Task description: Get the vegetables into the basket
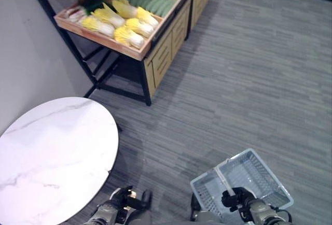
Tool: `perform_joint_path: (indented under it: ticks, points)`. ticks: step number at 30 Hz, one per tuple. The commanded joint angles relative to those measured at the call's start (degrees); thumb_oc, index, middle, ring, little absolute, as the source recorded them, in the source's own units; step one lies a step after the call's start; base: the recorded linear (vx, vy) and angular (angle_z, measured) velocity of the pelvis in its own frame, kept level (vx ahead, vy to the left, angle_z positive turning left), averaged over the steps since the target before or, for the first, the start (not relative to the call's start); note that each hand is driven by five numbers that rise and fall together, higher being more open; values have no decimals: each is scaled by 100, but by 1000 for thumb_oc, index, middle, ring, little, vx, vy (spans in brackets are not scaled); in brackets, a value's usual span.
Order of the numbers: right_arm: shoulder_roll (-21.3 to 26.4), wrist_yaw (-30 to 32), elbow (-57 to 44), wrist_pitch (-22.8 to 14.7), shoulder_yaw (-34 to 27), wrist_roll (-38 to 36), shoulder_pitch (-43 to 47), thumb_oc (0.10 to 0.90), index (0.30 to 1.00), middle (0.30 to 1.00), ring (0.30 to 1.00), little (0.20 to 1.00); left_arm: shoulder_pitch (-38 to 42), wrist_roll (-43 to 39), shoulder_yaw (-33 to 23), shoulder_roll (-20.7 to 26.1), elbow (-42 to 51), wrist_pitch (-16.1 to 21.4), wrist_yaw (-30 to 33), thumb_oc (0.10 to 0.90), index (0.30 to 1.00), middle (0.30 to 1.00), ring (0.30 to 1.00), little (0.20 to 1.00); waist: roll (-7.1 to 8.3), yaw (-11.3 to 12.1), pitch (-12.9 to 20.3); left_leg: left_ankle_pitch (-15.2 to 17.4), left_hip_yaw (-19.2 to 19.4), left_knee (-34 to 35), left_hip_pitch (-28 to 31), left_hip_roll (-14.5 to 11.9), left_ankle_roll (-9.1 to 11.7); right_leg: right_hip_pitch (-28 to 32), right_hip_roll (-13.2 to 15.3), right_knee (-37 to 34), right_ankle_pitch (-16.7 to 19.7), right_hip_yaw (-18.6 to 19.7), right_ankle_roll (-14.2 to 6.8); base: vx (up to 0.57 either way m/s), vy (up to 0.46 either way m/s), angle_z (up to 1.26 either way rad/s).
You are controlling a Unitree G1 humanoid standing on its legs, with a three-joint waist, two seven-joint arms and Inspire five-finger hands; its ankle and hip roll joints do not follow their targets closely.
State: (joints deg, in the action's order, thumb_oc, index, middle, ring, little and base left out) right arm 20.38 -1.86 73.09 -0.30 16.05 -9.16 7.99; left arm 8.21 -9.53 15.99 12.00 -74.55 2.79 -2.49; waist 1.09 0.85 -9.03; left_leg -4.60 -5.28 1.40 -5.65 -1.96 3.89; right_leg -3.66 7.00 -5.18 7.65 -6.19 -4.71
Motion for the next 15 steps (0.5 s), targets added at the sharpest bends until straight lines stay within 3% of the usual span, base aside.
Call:
perform_joint_path:
  ticks: [1, 5, 15]
  points:
    - [-164, -99, 45, -36, -71, -44, -19, 400, 300, 300, 300, 300, -73, 197, 41, 250, -213, -4, 8, 900, 1000, 1000, 1000, 1000, 206, 90, -119, 398, 377, -368, -33, 120, -17, 179, 126, 743, -666, 230, -459, 39, 110, -61]
    - [-213, -83, 139, -22, -41, 81, 47, 400, 300, 300, 300, 300, -80, 252, -46, 377, -213, -2, 34, 900, 1000, 1000, 1000, 1000, 268, 128, -128, 538, 733, -335, 142, 179, -175, 38, 230, 823, -556, 458, -571, 37, 153, -44]
    - [-284, -79, 516, 42, -125, 264, -32, 400, 300, 300, 300, 300, -66, 302, -43, 422, -226, -5, 16, 900, 1000, 1000, 1000, 1000, 270, 24, 2, 602, 1012, -122, 537, 170, -226, 101, 288, 692, -389, 496, -655, 35, 38, -28]
